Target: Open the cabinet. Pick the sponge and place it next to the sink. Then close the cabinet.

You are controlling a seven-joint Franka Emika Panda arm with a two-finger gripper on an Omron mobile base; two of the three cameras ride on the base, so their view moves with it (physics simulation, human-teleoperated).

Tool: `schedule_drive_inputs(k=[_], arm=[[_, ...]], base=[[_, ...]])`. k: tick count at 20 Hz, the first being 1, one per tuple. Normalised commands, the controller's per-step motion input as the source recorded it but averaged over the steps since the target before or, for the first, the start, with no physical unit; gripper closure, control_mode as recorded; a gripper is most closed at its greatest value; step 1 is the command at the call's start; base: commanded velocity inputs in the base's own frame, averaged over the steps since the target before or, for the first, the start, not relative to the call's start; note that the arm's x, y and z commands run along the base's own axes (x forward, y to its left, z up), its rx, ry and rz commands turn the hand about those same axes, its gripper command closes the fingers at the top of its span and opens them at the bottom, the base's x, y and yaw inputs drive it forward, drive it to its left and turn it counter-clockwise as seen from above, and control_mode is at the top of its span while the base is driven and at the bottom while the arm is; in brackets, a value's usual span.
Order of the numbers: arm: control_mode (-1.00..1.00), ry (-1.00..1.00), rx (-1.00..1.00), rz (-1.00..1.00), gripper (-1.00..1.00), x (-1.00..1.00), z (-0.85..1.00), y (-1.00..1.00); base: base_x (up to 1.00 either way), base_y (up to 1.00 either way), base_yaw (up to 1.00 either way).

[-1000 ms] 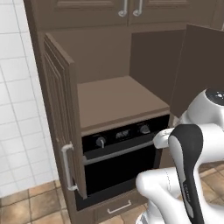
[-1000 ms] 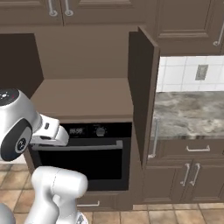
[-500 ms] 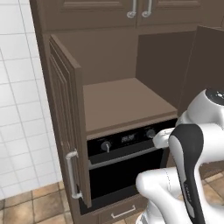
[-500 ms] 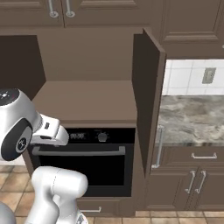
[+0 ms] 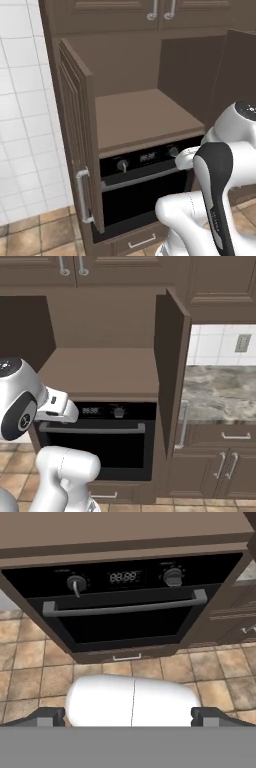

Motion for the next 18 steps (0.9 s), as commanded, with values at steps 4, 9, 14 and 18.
schedule_drive_inputs(k=[4, 9, 14, 18], arm=[[1.00, 0.00, 0.00, 0.00, -1.00, 0.00, 0.00, 0.00], [1.00, 0.00, 0.00, 0.00, -1.00, 0.00, 0.00, 0.00], [1.00, 0.00, 0.00, 0.00, -1.00, 0.00, 0.00, 0.00], [1.00, 0.00, 0.00, 0.00, -1.00, 0.00, 0.00, 0.00]], base=[[0.11, -0.22, 0.22], [0.15, -0.31, 0.26], [0.00, -0.19, 0.14], [0.15, -0.22, 0.00]])
